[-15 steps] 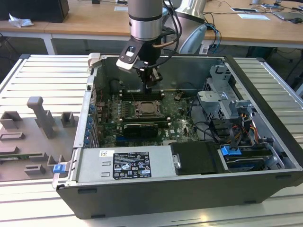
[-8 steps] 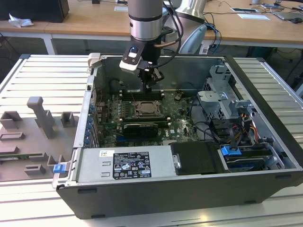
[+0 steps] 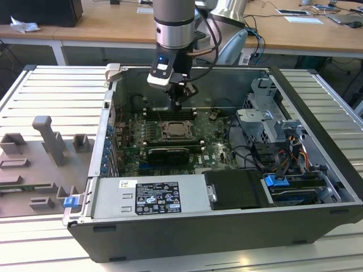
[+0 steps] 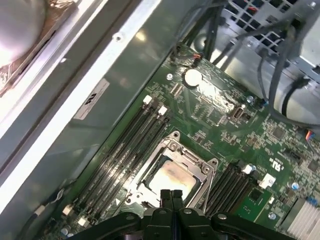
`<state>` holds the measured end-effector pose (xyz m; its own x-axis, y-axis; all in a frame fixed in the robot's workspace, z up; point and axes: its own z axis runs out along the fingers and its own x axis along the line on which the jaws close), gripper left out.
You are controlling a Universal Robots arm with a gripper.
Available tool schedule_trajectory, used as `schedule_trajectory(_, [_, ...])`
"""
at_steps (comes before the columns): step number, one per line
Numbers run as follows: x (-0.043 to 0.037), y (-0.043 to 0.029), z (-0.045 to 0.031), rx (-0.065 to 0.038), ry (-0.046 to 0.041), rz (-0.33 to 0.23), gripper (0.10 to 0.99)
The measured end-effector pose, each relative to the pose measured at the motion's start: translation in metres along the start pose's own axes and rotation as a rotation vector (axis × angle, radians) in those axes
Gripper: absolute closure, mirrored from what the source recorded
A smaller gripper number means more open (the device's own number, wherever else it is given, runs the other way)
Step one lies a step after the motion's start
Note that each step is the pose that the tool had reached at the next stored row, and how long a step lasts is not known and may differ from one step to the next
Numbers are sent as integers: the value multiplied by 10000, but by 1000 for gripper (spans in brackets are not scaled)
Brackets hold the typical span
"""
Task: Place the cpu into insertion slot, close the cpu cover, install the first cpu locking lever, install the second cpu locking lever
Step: 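Install the first cpu locking lever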
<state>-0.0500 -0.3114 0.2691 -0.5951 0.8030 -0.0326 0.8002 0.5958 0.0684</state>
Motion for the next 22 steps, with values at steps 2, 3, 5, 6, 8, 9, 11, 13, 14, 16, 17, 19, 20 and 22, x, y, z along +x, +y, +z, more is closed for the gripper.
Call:
schedule_trajectory(2, [0,0,0,-8,18,-263,980])
schedule_trajectory(3, [0,0,0,-14,29,-425,980])
schedule_trajectory(5, [0,0,0,-30,63,-913,980])
schedule_trajectory(6, [0,0,0,-40,85,-1239,980])
schedule_trajectory(8, [0,0,0,-66,138,-2004,980])
schedule_trajectory(9, [0,0,0,-72,151,-2195,980])
schedule_trajectory(11, [0,0,0,-85,180,-2629,980])
schedule_trajectory(13, [0,0,0,-99,208,-3026,980])
schedule_trajectory(14, [0,0,1,-105,220,-3211,980])
schedule_trajectory(16, [0,0,1,-119,249,-3634,980])
schedule_trajectory(17, [0,0,1,-129,269,-3918,980])
schedule_trajectory(19, [0,0,2,-143,299,-4364,980])
schedule_trajectory(20, [0,0,4,-154,323,-4717,980])
schedule_trajectory(22, [0,0,5,-155,354,-5090,980])
